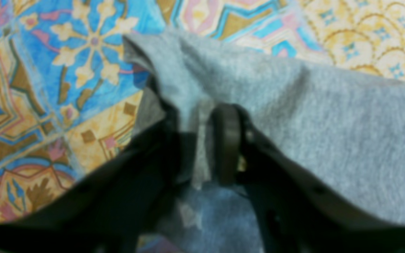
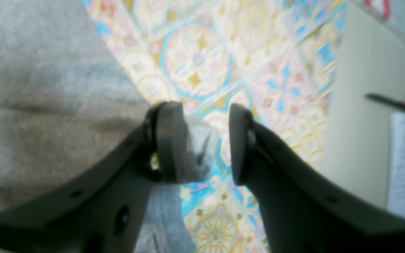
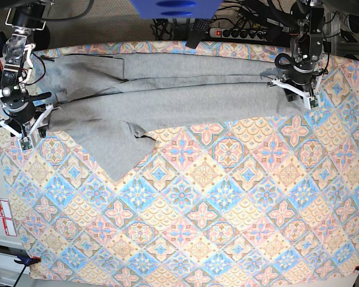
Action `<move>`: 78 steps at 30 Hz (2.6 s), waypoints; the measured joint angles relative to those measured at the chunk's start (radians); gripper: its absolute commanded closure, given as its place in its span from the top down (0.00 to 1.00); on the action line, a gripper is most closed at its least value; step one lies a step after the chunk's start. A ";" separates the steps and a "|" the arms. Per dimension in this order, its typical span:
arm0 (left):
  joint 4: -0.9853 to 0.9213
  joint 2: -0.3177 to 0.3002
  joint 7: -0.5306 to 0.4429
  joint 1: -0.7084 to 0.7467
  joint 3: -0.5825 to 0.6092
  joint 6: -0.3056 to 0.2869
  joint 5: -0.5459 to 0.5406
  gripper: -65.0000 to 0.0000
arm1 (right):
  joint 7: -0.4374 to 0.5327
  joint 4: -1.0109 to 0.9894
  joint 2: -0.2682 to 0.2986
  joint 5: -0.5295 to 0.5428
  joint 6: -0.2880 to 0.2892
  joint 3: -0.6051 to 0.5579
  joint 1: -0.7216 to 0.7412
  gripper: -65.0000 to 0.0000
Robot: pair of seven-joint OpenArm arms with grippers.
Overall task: Fold the T-shirt properly
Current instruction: 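Move the right gripper to the loose hem corner and grasp it, then pull the hem corner with the right gripper toward the folded strip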
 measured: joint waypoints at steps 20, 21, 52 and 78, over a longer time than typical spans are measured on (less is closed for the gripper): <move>0.256 0.083 0.022 0.090 -0.068 0.005 -0.010 0.39 | -0.037 -0.392 -0.056 -0.003 -0.007 -0.370 0.360 0.43; 0.275 0.084 0.037 0.097 -0.068 0.003 -0.008 0.39 | -0.038 -0.419 -0.056 -0.003 -0.005 -0.380 0.376 0.43; 0.324 0.103 0.095 0.100 -0.067 0.003 -0.007 0.39 | 0.088 -0.748 -0.056 0.030 0.003 -0.401 0.491 0.23; 0.323 0.103 0.097 0.092 -0.067 0.004 -0.003 0.38 | -0.091 -0.196 -0.021 0.415 -0.014 -0.255 0.112 0.01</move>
